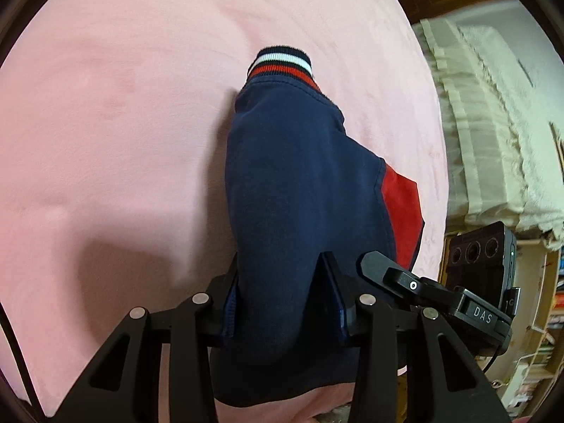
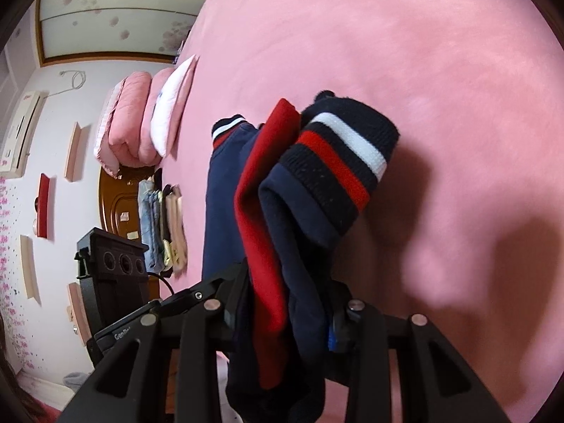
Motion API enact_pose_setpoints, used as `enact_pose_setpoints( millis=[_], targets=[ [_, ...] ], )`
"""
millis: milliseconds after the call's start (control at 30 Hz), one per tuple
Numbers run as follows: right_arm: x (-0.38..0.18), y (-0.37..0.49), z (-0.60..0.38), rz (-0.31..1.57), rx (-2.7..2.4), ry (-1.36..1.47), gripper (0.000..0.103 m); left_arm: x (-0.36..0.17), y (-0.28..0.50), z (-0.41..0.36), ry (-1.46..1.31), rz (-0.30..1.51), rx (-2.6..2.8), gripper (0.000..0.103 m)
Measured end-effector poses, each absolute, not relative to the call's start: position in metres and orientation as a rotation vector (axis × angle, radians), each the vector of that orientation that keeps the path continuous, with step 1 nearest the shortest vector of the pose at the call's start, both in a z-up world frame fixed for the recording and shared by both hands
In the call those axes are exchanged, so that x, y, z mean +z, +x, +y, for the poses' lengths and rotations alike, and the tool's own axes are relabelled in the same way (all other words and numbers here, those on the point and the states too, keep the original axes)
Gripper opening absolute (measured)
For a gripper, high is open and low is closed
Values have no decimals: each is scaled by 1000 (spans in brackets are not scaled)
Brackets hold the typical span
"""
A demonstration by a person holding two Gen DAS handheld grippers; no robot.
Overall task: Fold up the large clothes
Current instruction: 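Grasp the folded jacket with both tools and lift it, then carry the jacket with both tools onto the clothes stack and release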
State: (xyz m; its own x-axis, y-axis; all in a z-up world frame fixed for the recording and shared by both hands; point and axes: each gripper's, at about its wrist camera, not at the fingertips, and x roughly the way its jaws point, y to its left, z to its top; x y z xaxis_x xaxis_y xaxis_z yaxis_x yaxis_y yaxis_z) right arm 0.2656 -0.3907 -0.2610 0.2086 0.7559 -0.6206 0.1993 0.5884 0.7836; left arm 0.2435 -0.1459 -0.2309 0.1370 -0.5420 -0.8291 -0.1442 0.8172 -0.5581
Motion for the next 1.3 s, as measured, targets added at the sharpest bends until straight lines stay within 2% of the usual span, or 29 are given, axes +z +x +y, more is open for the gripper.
enact_pose_setpoints(
  millis=[233, 467, 700, 900, 1000, 1067, 1267, 1300],
  targets=[
    [-227, 283, -286, 1306, 584, 812, 32, -190, 243, -33, -648, 1316, -185, 40],
    [-195, 317, -117, 1214, 711, 792, 32, -141, 261, 152, -673, 1169, -81, 40],
    [-164, 362, 58, 1131, 846, 868, 32, -78, 283, 320, -582, 1037, 48, 40],
    [-148, 404, 170, 1075, 965, 960, 32, -39, 304, 418, -439, 963, 127, 40],
    [-154, 419, 220, 1090, 965, 992, 32, -43, 316, 460, -379, 964, 163, 40],
    [-163, 426, 245, 1096, 959, 989, 32, -57, 331, 456, -365, 974, 189, 40],
    [-236, 427, 288, 1234, 873, 931, 31, -143, 335, 486, -298, 1118, 228, 38],
    [-245, 425, 288, 1245, 858, 909, 31, -151, 333, 488, -311, 1094, 196, 38]
  ],
)
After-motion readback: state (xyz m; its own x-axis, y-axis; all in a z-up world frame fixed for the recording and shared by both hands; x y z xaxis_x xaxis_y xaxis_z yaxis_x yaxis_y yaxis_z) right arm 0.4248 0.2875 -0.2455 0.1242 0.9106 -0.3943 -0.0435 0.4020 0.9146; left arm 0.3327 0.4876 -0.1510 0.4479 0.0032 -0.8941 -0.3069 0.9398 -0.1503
